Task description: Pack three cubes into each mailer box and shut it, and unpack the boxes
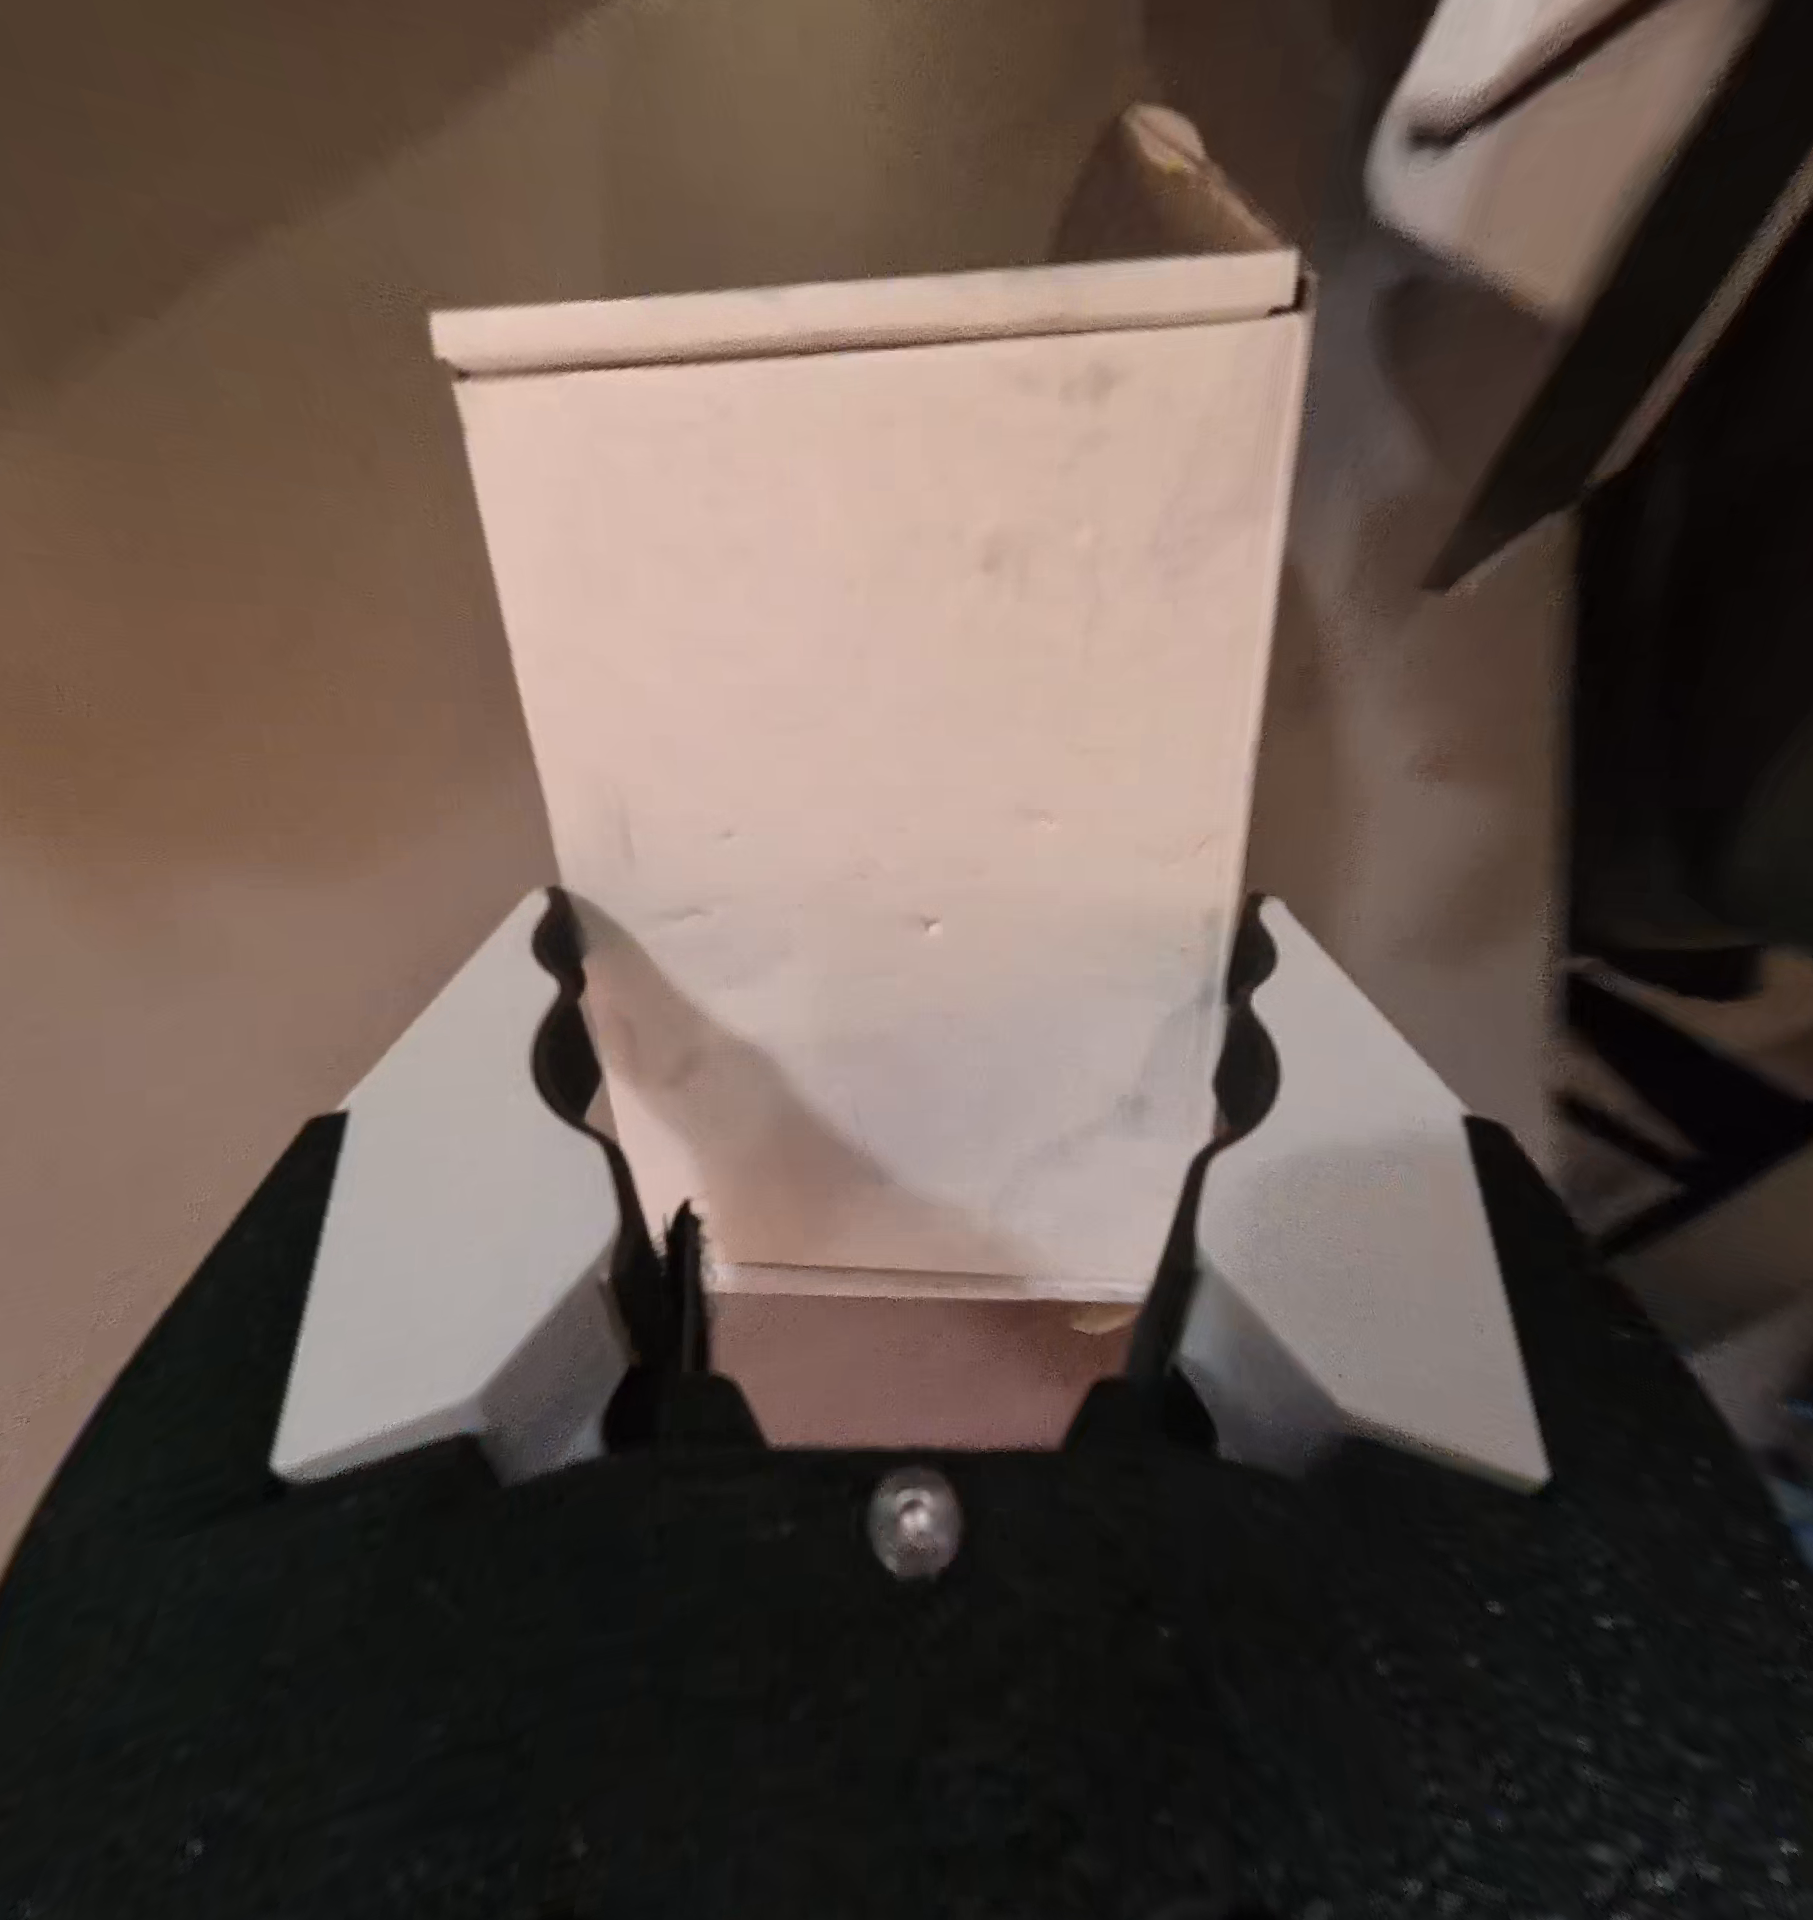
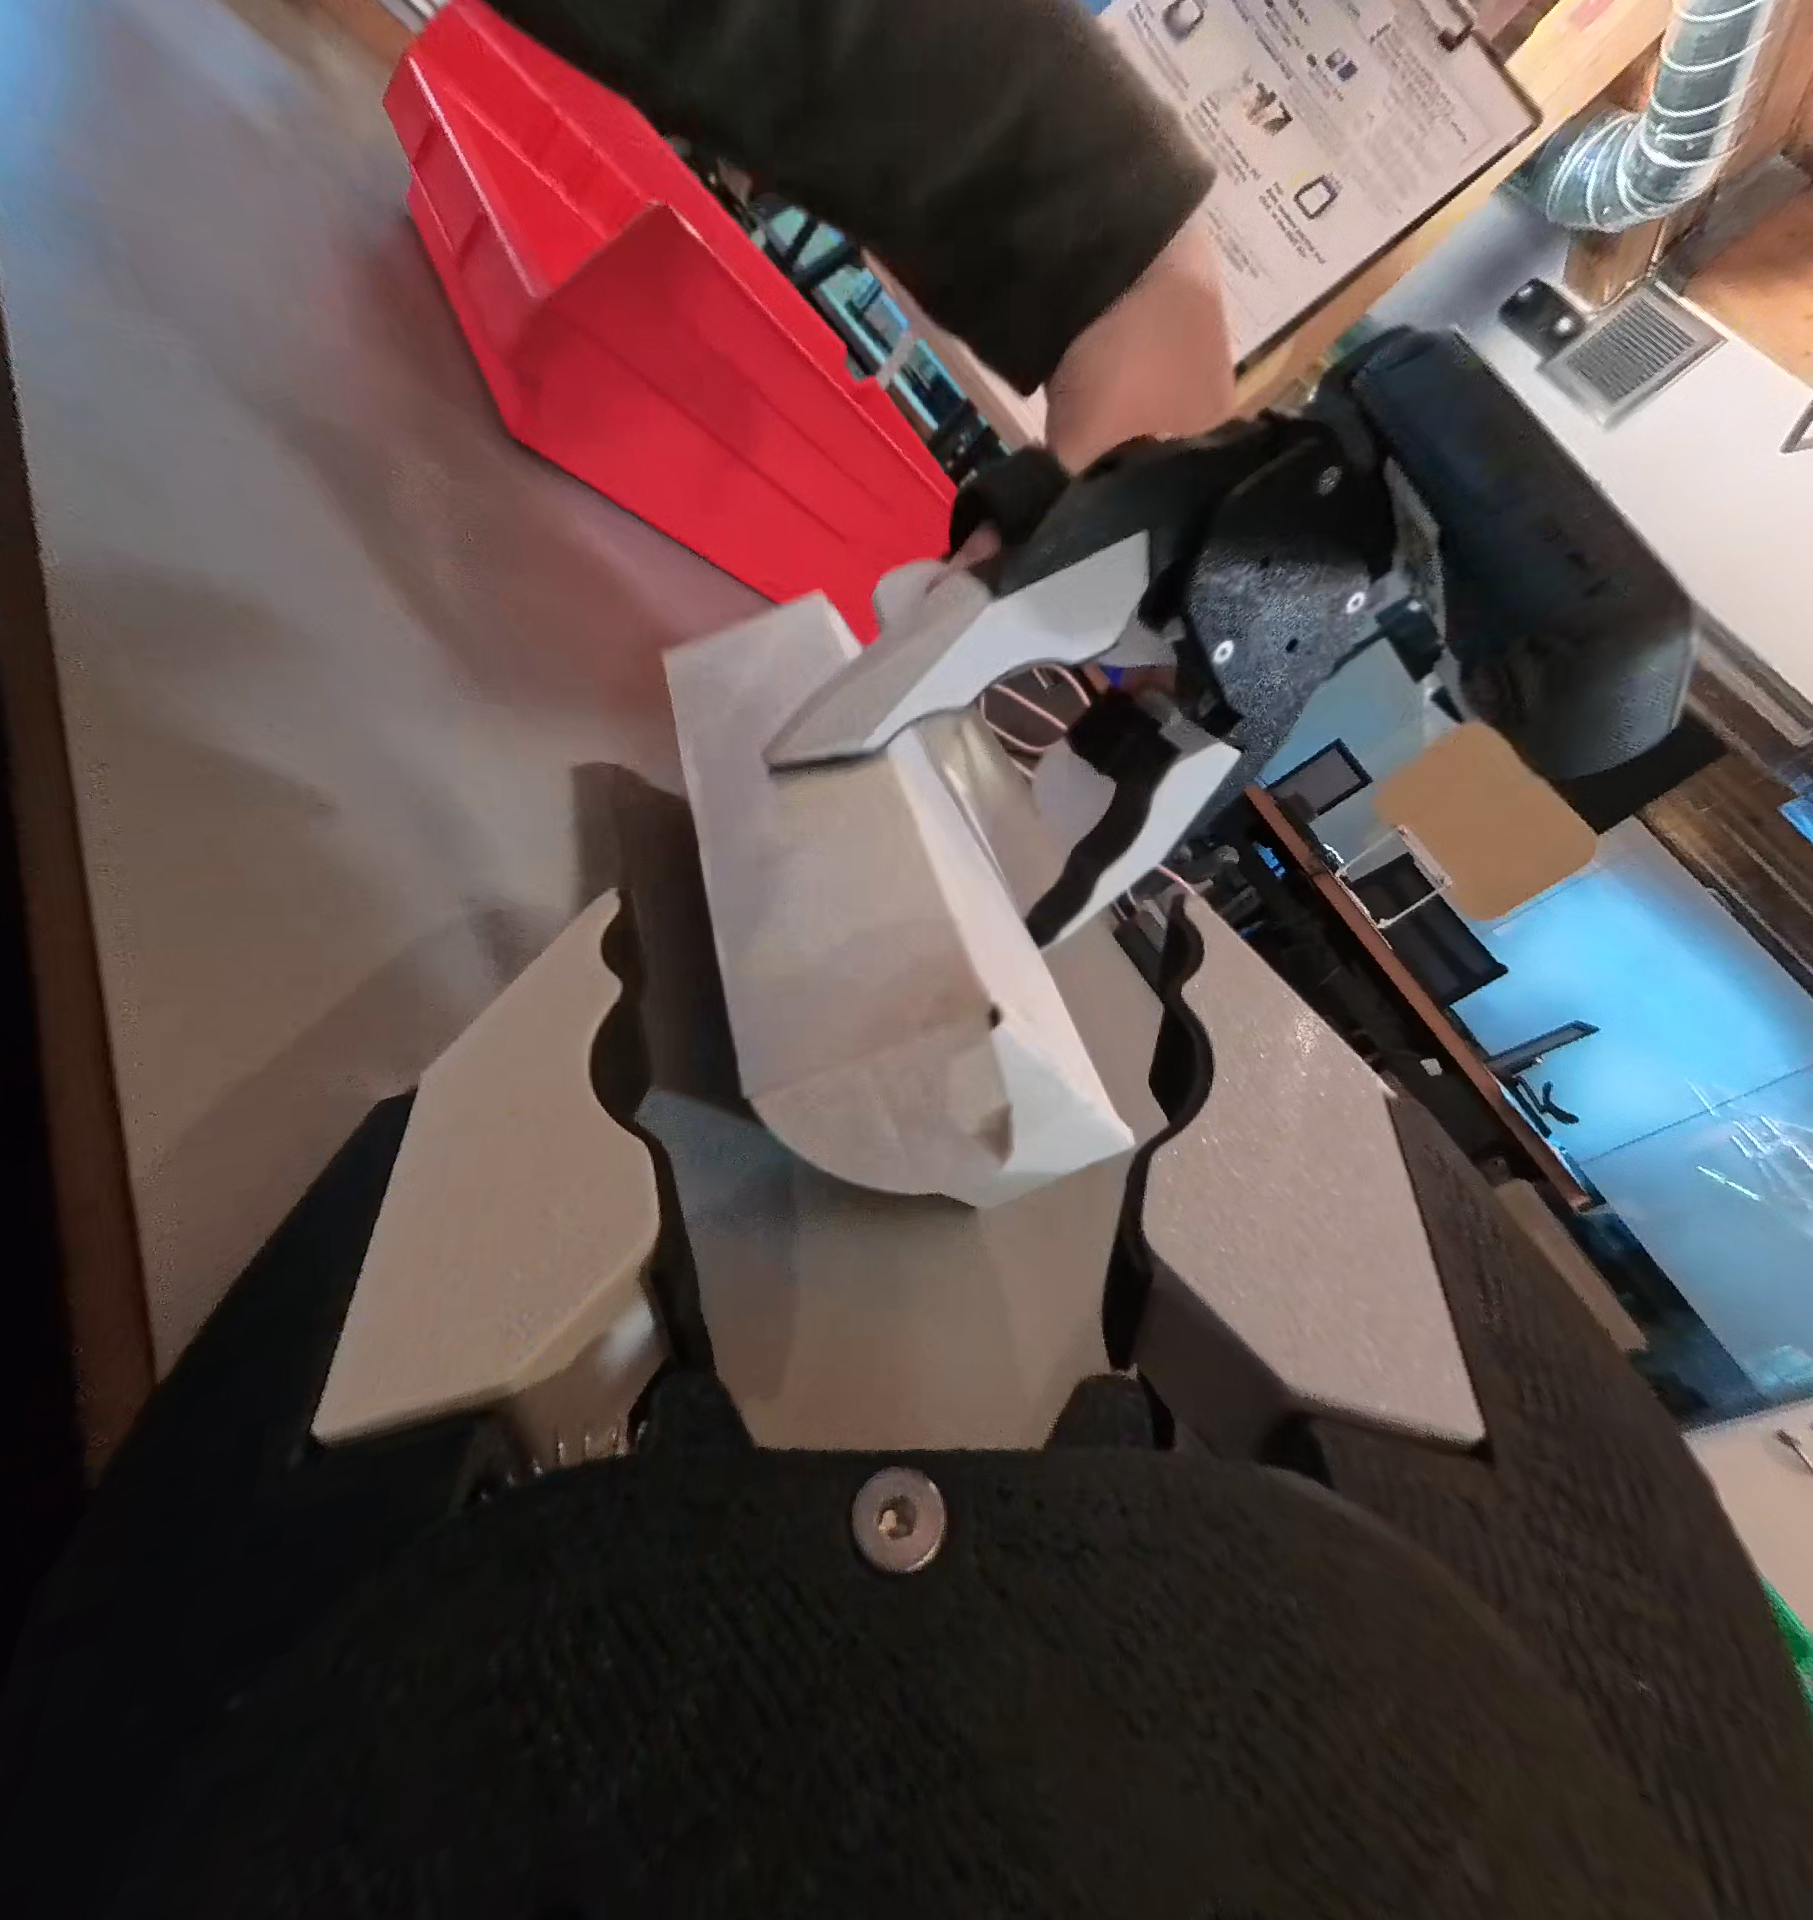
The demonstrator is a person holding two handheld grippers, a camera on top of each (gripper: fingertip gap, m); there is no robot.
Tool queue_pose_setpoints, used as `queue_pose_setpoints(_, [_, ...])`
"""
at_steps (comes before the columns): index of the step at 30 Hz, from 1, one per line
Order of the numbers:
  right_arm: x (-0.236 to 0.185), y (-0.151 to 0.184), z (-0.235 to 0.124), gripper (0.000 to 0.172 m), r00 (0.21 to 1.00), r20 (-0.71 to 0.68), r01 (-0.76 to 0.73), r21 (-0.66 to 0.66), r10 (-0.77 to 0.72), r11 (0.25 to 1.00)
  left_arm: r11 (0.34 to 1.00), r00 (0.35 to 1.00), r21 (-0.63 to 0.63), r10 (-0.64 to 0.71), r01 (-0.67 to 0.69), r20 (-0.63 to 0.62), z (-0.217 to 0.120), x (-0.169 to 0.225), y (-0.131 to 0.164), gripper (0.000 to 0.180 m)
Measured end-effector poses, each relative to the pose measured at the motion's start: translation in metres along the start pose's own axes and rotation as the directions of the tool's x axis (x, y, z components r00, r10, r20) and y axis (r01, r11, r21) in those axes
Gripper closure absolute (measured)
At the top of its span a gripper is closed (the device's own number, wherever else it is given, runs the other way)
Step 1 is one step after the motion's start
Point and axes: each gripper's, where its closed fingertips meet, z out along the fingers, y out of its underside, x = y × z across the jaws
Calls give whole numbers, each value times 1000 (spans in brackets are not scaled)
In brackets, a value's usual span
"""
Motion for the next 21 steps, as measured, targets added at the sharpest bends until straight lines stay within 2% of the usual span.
queue_pose_setpoints(1, [0, 2, 1, 73, 1000, 0, -1, -4, 1, 1000, 998, 996, 21, -50, 52, -81, -2, 8, -1, 59])
queue_pose_setpoints(5, [1, 3, 8, 65, 999, 51, 3, -7, -3, 1000, 977, 924, 51, -178, 207, -338, -9, 35, -2, 59])
queue_pose_setpoints(8, [5, 6, 14, 66, 993, 104, 63, -38, -59, 997, 957, 832, 46, -225, 287, -507, -12, 54, -3, 59])
queue_pose_setpoints(11, [4, 4, 19, 92, 980, 196, 25, -23, -20, 999, 931, 733, 60, -241, 359, -636, -12, 64, -7, 59])
queue_pose_setpoints(14, [5, 7, 22, 101, 962, 255, -90, -45, 98, 995, 865, 688, 157, -255, 476, -680, -18, 53, -11, 59])
queue_pose_setpoints(16, [8, 9, 22, 103, 937, 294, -176, -68, 189, 982, 798, 696, 254, -265, 547, -667, -28, 40, -10, 59])
queue_pose_setpoints(19, [14, 16, 24, 103, 892, 344, -263, -128, 292, 956, 699, 806, 481, -237, 529, -542, -54, 24, 1, 41])
queue_pose_setpoints(21, [17, 20, 28, 103, 872, 361, -289, -167, 331, 943, 628, 860, 592, -309, 505, -405, -73, 14, 17, 38])
